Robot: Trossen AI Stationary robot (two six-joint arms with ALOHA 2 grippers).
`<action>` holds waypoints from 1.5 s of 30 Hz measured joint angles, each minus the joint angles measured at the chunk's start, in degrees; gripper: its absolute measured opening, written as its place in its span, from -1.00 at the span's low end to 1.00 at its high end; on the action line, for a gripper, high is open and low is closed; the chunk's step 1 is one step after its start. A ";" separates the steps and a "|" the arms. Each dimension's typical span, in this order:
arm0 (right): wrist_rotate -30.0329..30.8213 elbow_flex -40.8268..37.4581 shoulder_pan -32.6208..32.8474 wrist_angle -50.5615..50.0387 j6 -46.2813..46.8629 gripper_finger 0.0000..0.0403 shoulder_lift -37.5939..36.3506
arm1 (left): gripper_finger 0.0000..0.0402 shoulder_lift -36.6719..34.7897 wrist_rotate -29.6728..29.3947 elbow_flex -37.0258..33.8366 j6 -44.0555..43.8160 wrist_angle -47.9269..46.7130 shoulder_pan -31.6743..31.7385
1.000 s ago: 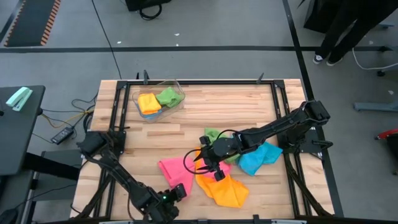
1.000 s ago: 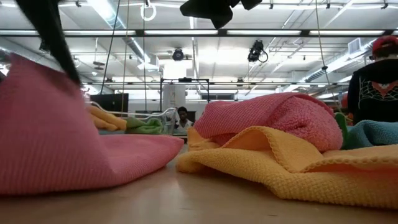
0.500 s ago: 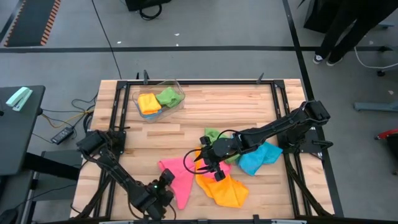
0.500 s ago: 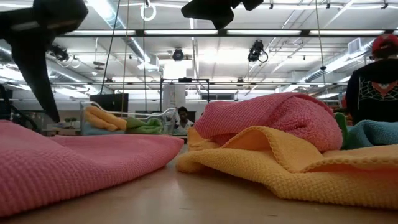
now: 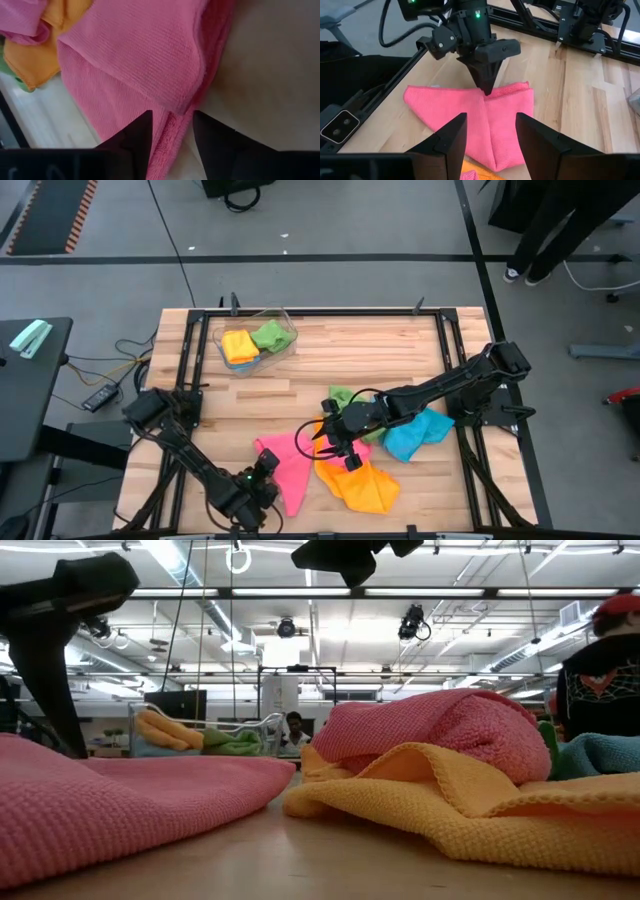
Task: Fold microfiber towels
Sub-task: Fold the left pink microfiber towel
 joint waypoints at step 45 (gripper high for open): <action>1.49 0.11 1.18 -4.38 0.10 -0.12 -2.60 | -0.95 -0.23 -4.90 0.02 29.60 37.18 8.51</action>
